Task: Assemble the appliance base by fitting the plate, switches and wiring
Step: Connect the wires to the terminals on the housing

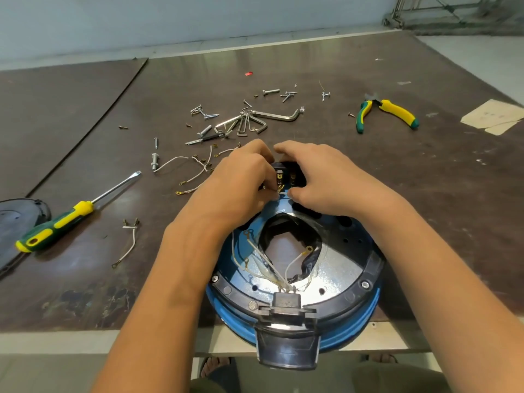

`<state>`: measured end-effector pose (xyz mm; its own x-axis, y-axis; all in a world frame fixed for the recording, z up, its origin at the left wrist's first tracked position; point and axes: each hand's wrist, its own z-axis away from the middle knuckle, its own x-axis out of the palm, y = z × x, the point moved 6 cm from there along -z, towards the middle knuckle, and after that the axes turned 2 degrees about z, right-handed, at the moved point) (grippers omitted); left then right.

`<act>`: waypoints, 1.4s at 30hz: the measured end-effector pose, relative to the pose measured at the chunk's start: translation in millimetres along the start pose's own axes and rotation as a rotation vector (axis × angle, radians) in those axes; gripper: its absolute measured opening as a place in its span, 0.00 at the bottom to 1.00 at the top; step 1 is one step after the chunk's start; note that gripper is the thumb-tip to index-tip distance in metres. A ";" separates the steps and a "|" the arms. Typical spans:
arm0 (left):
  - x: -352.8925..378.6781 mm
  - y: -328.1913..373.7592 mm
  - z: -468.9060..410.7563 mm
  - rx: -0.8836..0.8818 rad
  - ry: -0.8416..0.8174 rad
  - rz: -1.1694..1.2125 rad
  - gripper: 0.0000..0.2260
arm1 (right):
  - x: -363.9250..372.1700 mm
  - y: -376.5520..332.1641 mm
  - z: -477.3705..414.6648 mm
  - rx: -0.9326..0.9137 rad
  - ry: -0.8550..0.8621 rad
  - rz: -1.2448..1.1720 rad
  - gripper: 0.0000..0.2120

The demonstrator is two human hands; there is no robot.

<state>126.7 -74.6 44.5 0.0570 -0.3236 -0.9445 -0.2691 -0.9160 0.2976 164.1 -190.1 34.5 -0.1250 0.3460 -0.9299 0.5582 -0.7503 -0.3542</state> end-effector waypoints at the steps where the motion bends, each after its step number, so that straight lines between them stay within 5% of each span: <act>1: -1.1 -0.4 1.2 0.006 0.013 0.026 0.03 | -0.4 -0.4 0.2 -0.002 0.004 0.001 0.36; 24: -3.4 -9.8 1.6 0.035 0.047 0.119 0.02 | 0.2 -2.3 0.7 -0.038 0.074 -0.014 0.20; 42: -1.1 -11.0 0.8 0.041 0.025 0.110 0.03 | 2.0 0.2 -1.4 0.012 0.086 -0.029 0.18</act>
<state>128.9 -63.9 42.1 0.0490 -0.4279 -0.9025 -0.3142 -0.8643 0.3928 165.1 -188.7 32.7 -0.0694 0.4143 -0.9075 0.5453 -0.7460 -0.3823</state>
